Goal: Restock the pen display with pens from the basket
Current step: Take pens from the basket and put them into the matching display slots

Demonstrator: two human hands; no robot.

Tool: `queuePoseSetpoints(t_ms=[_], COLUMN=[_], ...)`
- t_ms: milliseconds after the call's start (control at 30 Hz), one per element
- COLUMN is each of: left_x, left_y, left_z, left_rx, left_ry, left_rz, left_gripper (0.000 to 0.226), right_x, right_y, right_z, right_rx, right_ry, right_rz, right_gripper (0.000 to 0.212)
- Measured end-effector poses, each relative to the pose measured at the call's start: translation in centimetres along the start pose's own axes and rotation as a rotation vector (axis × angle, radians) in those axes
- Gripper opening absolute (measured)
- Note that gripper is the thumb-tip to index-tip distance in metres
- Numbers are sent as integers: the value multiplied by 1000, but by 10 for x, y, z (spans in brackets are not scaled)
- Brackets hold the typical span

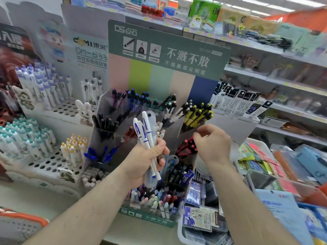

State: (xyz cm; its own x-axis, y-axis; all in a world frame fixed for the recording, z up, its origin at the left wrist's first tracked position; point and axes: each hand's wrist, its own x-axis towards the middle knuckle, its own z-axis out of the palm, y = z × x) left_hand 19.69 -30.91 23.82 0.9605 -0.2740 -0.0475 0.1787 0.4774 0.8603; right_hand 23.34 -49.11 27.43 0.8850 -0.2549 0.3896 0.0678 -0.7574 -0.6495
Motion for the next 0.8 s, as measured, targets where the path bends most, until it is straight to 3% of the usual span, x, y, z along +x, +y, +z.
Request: queuePoseSetpoints(t_ms=[133, 433, 500, 567, 633, 700, 800], left_x=[-3, -7, -8, -9, -10, -10, -13], left_y=[-3, -5, -4, -4, -3, -3, -3], left_z=[-1, -3, -4, -5, -7, -9, -10], left_rx=[77, 112, 117, 132, 151, 166, 157], left_ry=[-21, -62, -81, -112, -136, -153, -145], left_rz=[-21, -56, -67, -70, -72, -73, -62], left_gripper=[12, 17, 13, 18, 28, 30, 28], right_x=[10, 27, 24, 11, -4, -17, -25], right_y=[-14, -32, -35, -42, -52, -60, -62], right_z=[3, 4, 1, 0, 4, 10, 14], right_rx=[-196, -495, -345, -3, 290, 425, 558], right_ry=[-120, -297, -192, -138, -272, -449, -482], right_rz=[-50, 44, 19, 2, 36, 103, 135], right_gripper=[19, 18, 10, 9, 10, 10, 8])
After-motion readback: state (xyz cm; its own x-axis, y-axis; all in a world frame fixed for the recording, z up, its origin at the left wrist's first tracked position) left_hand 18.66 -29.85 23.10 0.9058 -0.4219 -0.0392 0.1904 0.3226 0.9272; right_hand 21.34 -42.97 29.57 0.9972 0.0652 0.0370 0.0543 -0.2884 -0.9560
